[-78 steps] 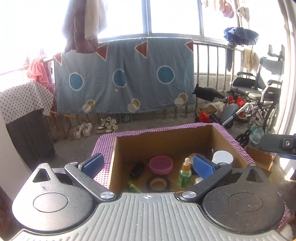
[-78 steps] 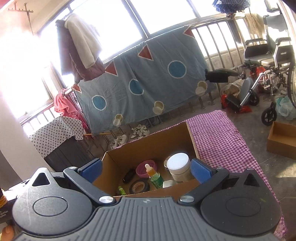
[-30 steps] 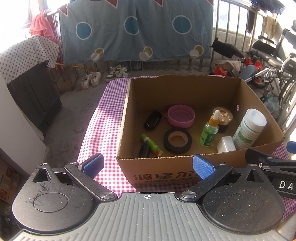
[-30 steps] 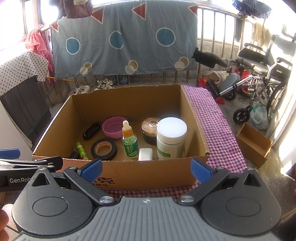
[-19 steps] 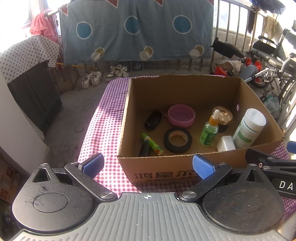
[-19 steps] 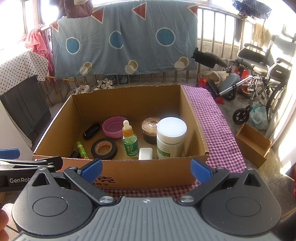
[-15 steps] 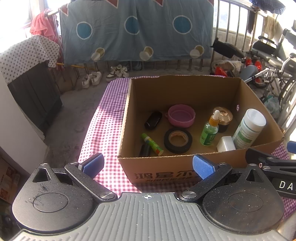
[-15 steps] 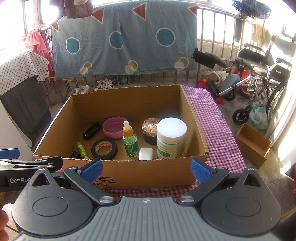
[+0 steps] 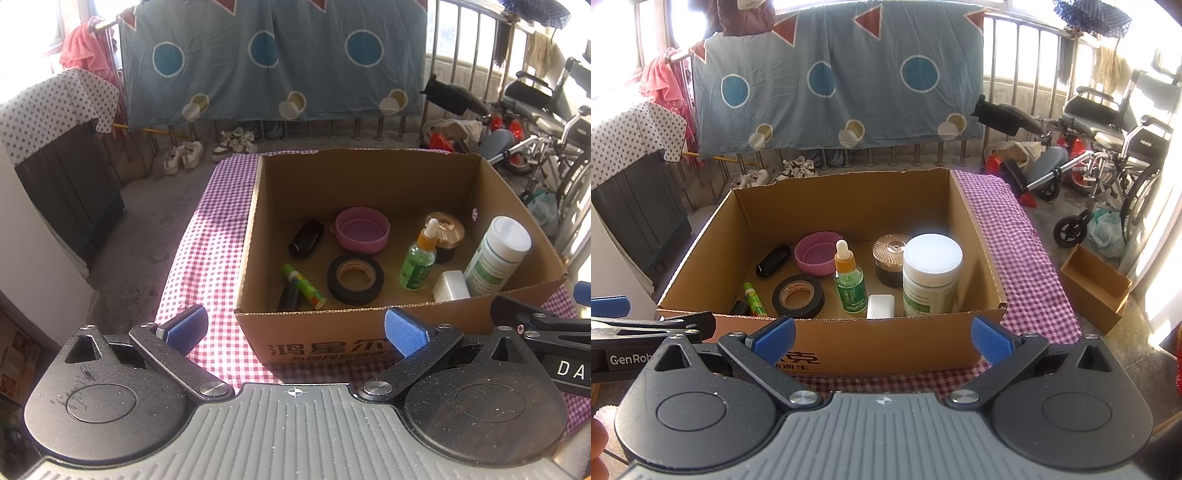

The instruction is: Organize rigid objects

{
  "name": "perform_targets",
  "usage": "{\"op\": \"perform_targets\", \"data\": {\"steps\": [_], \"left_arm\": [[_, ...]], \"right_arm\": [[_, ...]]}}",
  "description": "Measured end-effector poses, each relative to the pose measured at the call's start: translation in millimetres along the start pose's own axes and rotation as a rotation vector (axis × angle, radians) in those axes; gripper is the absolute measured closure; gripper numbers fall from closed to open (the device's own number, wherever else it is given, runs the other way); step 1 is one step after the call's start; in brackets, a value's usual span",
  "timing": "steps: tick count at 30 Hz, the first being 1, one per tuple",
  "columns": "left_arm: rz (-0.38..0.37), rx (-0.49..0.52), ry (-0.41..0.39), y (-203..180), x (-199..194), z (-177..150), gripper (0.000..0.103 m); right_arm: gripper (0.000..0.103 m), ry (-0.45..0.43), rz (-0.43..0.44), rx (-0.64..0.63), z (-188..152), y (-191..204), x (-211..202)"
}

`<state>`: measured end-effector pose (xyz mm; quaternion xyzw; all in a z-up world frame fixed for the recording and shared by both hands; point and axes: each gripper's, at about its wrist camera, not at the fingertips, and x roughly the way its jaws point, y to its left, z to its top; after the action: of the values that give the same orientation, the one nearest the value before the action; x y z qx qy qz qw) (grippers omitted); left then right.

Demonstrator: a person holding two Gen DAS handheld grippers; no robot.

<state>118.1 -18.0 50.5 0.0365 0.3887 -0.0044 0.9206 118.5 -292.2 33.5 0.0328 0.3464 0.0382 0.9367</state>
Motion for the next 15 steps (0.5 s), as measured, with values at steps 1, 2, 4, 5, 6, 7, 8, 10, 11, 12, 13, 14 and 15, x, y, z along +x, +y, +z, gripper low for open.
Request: {"op": "perform_targets", "data": {"steps": [1,2,4,5,6,7,8,10,11,12,13,14,15], "left_arm": [[0.0,0.0,0.001,0.1,0.0,0.0,0.001],[0.0,0.0,0.0,0.3,0.1,0.1,0.001],[-0.001,0.0,0.001,0.5,0.2,0.1,0.001],[-0.001,0.0,0.001,0.4,0.1,0.0,0.001],[-0.001,-0.001,0.001,0.3,0.1,0.1,0.001],[0.0,-0.001,0.002,-0.5,-0.5,-0.3,0.001],[0.0,-0.001,0.002,-0.5,-0.5,-0.2,0.001],[0.0,-0.002,0.002,-0.5,-0.8,-0.5,0.001],[0.0,-0.002,0.002,-0.6,-0.8,-0.4,0.001],[0.002,-0.002,0.003,-1.5,-1.0,-1.3,0.001],[0.002,-0.003,0.003,-1.5,-1.1,-1.4,0.001],[0.002,-0.003,0.004,-1.5,-1.1,-1.2,0.001],[0.003,-0.004,0.004,-2.3,-1.4,-2.4,0.001]], "right_arm": [[0.0,0.0,0.0,0.0,0.2,-0.5,-0.1],[0.0,0.001,0.0,0.001,0.0,-0.1,-0.2],[0.0,0.0,-0.001,0.0,0.0,-0.2,-0.4],[0.0,0.001,0.0,0.0,0.1,0.0,-0.2],[0.0,0.001,0.0,0.001,0.0,0.2,-0.1],[0.0,0.002,0.0,0.001,-0.4,0.6,0.5],[0.0,0.002,0.0,0.001,-0.6,1.0,0.9],[0.0,0.003,-0.001,0.001,-0.9,1.2,0.8],[0.0,0.003,-0.001,0.001,-0.9,1.0,0.7],[0.0,0.003,-0.001,0.001,-0.9,1.2,0.8],[0.0,0.004,-0.001,0.002,-1.0,1.0,1.3],[0.0,0.005,-0.001,0.003,-1.2,1.0,1.2],[0.0,0.005,-0.001,0.003,-2.3,1.5,1.2]]}}
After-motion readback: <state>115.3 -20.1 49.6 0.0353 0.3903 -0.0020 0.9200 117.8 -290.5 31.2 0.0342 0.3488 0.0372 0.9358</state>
